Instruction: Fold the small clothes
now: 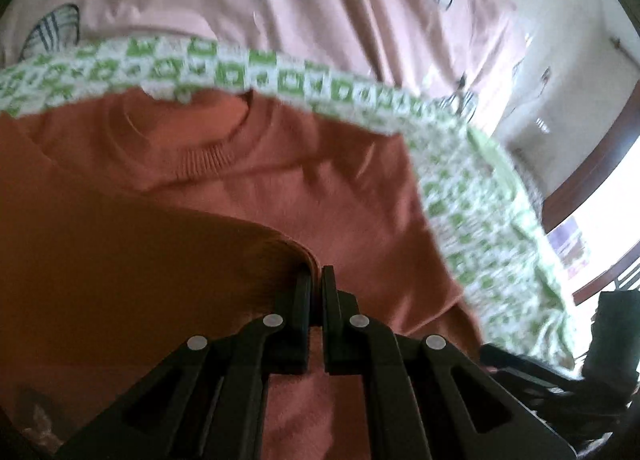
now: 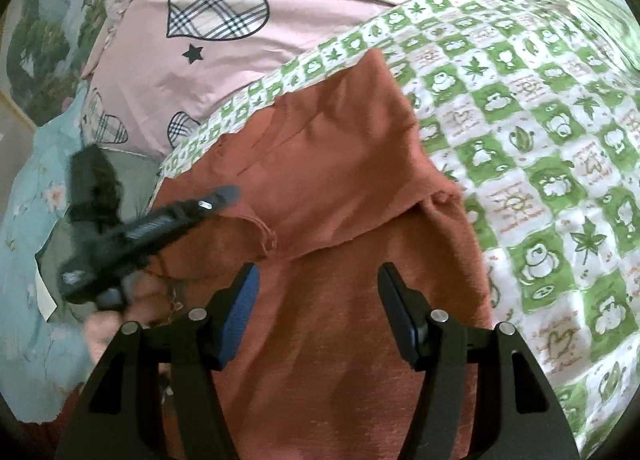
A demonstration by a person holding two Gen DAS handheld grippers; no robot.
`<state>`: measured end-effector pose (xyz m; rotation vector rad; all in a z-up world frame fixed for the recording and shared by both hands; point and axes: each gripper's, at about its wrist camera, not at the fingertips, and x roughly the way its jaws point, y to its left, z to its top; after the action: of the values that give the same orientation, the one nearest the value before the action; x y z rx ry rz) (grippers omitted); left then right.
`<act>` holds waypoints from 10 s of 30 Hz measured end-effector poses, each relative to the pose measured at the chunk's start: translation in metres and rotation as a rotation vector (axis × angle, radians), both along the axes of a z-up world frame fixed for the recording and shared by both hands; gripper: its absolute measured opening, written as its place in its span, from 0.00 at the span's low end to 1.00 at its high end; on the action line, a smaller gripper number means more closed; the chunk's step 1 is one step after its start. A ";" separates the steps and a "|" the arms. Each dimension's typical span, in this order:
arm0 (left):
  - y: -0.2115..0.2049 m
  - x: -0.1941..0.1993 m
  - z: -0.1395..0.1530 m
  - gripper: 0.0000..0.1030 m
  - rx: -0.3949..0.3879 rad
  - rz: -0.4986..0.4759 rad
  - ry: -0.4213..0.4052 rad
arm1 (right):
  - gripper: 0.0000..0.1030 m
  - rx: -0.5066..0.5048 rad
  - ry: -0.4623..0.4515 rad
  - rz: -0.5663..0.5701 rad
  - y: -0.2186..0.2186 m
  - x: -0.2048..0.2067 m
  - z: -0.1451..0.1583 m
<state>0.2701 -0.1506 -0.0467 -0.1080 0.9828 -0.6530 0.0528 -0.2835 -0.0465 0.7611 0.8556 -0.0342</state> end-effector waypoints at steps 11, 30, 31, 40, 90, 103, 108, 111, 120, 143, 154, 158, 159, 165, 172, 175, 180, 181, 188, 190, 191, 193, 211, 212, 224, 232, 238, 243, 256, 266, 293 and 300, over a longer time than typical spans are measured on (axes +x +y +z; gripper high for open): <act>0.094 -0.045 0.007 0.46 0.024 0.107 -0.024 | 0.63 -0.001 0.014 0.077 0.022 0.047 -0.009; 0.289 -0.010 -0.027 0.48 0.240 0.700 -0.009 | 0.05 0.012 -0.055 0.152 0.026 0.125 0.012; 0.286 -0.009 -0.026 0.48 0.246 0.699 -0.014 | 0.05 -0.009 -0.072 0.127 0.016 0.120 0.022; 0.262 -0.019 -0.028 0.44 0.307 0.639 -0.066 | 0.04 -0.104 0.105 -0.033 -0.059 0.098 -0.018; 0.332 -0.071 -0.033 0.39 -0.106 0.781 -0.038 | 0.81 0.179 -0.138 0.584 0.182 0.365 0.011; 0.253 -0.016 -0.007 0.43 -0.003 0.456 -0.075 | 0.79 0.070 0.040 0.219 0.032 0.146 -0.038; 0.257 0.003 -0.031 0.41 0.117 0.442 -0.019 | 0.48 -0.065 0.060 0.039 -0.024 0.099 -0.036; 0.261 -0.013 -0.019 0.43 0.160 0.455 -0.045 | 0.59 -0.101 0.033 -0.004 -0.029 0.079 -0.018; 0.296 -0.100 -0.006 0.57 0.185 0.455 -0.029 | 0.60 -0.072 0.021 -0.012 -0.023 -0.004 -0.001; 0.318 -0.253 -0.038 0.68 -0.014 0.168 0.156 | 0.66 0.299 -0.070 0.321 0.046 -0.178 -0.027; 0.328 -0.270 -0.045 0.30 -0.051 0.133 0.175 | 0.12 0.261 -0.024 0.260 0.050 -0.184 -0.044; 0.338 -0.280 -0.047 0.05 -0.079 0.139 0.155 | 0.07 0.268 -0.034 0.242 0.044 -0.198 -0.045; 0.340 -0.283 -0.047 0.04 -0.076 0.148 0.149 | 0.07 0.272 -0.037 0.240 0.043 -0.199 -0.045; 0.351 -0.286 -0.022 0.04 -0.152 0.197 0.108 | 0.07 0.342 -0.158 0.236 0.037 -0.194 -0.016; 0.348 -0.276 0.043 0.04 -0.246 0.196 -0.045 | 0.07 0.291 -0.260 0.216 0.018 -0.172 0.030; 0.341 -0.257 0.065 0.04 -0.251 0.203 -0.112 | 0.07 0.248 -0.285 0.194 0.007 -0.151 0.043; 0.328 -0.196 0.082 0.04 -0.252 0.258 -0.189 | 0.07 0.198 -0.310 0.109 -0.026 -0.101 0.055; 0.323 -0.184 0.084 0.04 -0.241 0.268 -0.204 | 0.07 0.178 -0.309 0.100 -0.031 -0.088 0.058; 0.288 -0.079 0.085 0.04 -0.183 0.344 -0.229 | 0.07 0.082 -0.224 0.070 -0.059 0.016 0.052; 0.285 -0.060 0.082 0.04 -0.178 0.362 -0.224 | 0.07 0.067 -0.201 0.068 -0.064 0.037 0.046; 0.285 -0.051 0.080 0.04 -0.177 0.374 -0.220 | 0.07 0.062 -0.190 0.070 -0.067 0.048 0.041; 0.285 -0.032 0.074 0.04 -0.169 0.393 -0.206 | 0.07 0.057 -0.181 0.074 -0.069 0.064 0.036; 0.267 0.071 -0.014 0.10 -0.070 0.410 -0.005 | 0.10 0.027 0.034 0.012 -0.088 0.128 -0.032; 0.270 0.060 -0.011 0.19 -0.075 0.405 -0.009 | 0.19 0.007 0.021 -0.016 -0.090 0.117 -0.024; 0.160 -0.006 -0.026 0.35 0.106 0.098 0.034 | 0.40 -0.319 0.070 0.477 0.056 0.109 -0.018; 0.163 0.070 -0.011 0.31 0.165 0.153 0.000 | 0.36 -0.358 0.089 0.280 -0.015 0.161 -0.028; 0.211 0.120 0.016 0.35 0.098 0.404 -0.046 | 0.38 -0.271 0.032 0.012 -0.081 0.156 -0.008; 0.235 0.099 0.029 0.36 0.009 0.443 -0.050 | 0.38 -0.219 -0.022 0.002 -0.071 0.129 0.006; 0.213 0.139 0.089 0.62 0.055 0.471 -0.118 | 0.40 -0.159 -0.035 0.124 -0.004 0.091 0.002; 0.230 0.045 0.053 0.67 0.031 0.436 -0.071 | 0.44 -0.112 -0.038 0.119 0.006 0.071 0.000; 0.275 -0.068 -0.043 0.76 -0.374 0.696 0.158 | 0.52 -0.027 -0.009 0.104 0.031 -0.005 -0.006; 0.267 -0.048 -0.035 0.22 -0.278 0.715 0.089 | 0.52 -0.008 -0.006 0.115 0.026 0.006 -0.013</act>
<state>0.2217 0.1159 -0.0815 -0.7049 0.8545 -0.1191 0.0592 -0.2577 -0.0600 0.7035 0.8923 0.0670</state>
